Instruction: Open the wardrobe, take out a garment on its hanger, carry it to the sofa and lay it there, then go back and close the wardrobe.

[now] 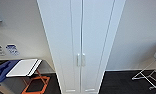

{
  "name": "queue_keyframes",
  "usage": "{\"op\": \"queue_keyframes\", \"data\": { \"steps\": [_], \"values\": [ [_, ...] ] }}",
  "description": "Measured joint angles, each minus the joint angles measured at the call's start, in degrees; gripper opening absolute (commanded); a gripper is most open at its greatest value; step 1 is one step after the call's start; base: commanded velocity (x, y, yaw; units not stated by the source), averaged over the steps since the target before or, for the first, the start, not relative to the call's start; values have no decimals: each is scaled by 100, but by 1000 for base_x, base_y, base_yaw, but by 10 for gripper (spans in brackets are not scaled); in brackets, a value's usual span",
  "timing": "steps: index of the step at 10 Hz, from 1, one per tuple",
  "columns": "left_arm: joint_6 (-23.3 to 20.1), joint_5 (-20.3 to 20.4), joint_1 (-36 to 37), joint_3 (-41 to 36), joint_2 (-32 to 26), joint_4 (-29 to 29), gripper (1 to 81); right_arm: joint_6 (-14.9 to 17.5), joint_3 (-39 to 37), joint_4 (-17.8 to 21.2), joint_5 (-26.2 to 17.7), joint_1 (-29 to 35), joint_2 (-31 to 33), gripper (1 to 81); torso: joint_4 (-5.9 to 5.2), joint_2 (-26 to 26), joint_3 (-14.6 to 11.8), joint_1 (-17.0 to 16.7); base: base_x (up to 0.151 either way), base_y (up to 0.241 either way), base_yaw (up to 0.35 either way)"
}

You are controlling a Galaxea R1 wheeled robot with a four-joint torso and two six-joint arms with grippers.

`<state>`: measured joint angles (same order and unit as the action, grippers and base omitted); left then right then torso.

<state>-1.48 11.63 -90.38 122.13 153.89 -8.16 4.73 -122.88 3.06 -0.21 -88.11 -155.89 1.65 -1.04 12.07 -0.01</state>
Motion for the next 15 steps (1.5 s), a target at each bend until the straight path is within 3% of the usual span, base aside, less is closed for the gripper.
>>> {"op": "queue_keyframes", "data": {
  "steps": [15],
  "values": [
    [0, 0, -30, -11, 11, -2, 811, 0, -22, 2, 59, -45, 30, 811, 0, -4, 0, 3, 80, 0, 0]
  ]
}}
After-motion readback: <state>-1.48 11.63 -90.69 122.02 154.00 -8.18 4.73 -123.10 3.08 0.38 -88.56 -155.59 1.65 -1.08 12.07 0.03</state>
